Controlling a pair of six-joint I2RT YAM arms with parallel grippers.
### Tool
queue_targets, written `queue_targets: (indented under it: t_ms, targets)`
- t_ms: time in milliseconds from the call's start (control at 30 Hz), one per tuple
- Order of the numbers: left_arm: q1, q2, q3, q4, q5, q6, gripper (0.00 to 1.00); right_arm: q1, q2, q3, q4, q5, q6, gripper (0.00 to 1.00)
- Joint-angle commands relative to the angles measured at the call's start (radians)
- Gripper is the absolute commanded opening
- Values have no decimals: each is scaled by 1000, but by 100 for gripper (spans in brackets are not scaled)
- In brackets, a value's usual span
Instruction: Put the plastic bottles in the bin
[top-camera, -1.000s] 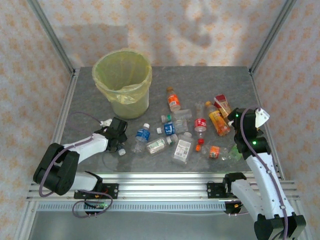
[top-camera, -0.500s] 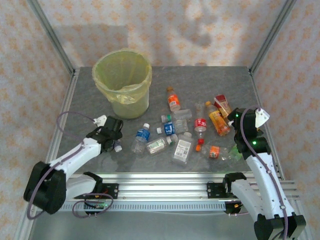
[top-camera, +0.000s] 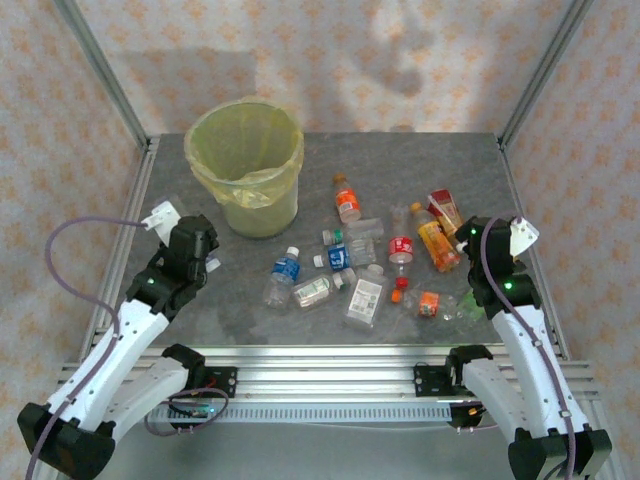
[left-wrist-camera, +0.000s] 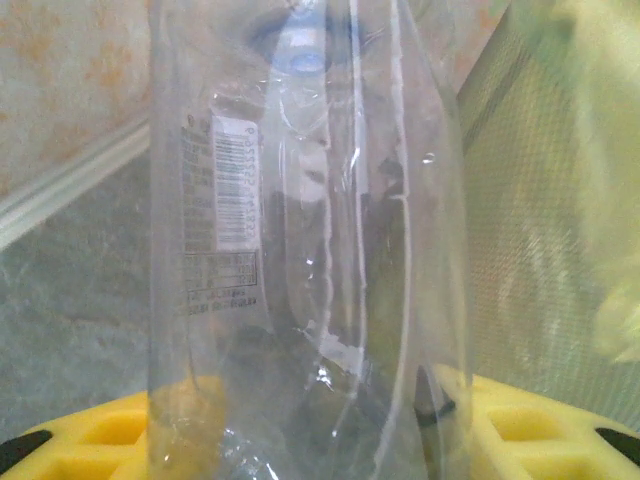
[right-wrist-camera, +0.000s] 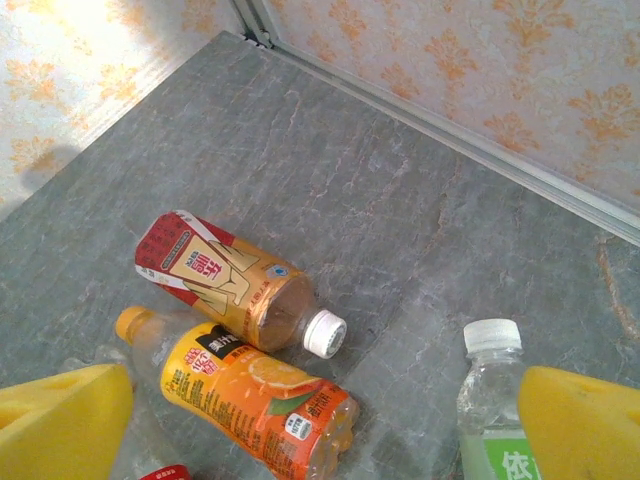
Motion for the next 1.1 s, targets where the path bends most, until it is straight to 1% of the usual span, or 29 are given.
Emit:
queue_targets:
  t_ms: [0, 100, 233, 433, 600, 767, 900, 1000, 1067]
  targets:
    - [-1, -32, 56, -16, -87, 51, 54, 6, -8, -8, -1, 16, 10, 99]
    - [-1, -40, 86, 34, -92, 91, 54, 5, -11, -4, -9, 21, 6, 99]
    - [-1, -23, 131, 144, -52, 184, 54, 6, -21, -1, -20, 31, 0, 99]
    - [1, 76, 255, 313, 29, 320, 54, 5, -31, 4, -24, 40, 0, 99]
    - [3, 235, 433, 363, 131, 452, 54, 6, -33, 13, -33, 41, 2, 99]
    - [20, 409, 594, 388, 215, 529, 56, 6, -33, 9, -30, 44, 7, 99]
    - [57, 553, 726, 397, 298, 564, 55, 5, -30, 13, -26, 43, 3, 99]
    - [88, 657, 829, 371, 358, 580, 55, 6, -30, 16, -31, 46, 5, 99]
    - [105, 713, 880, 357, 376, 593, 55, 5, -30, 17, -34, 45, 6, 99]
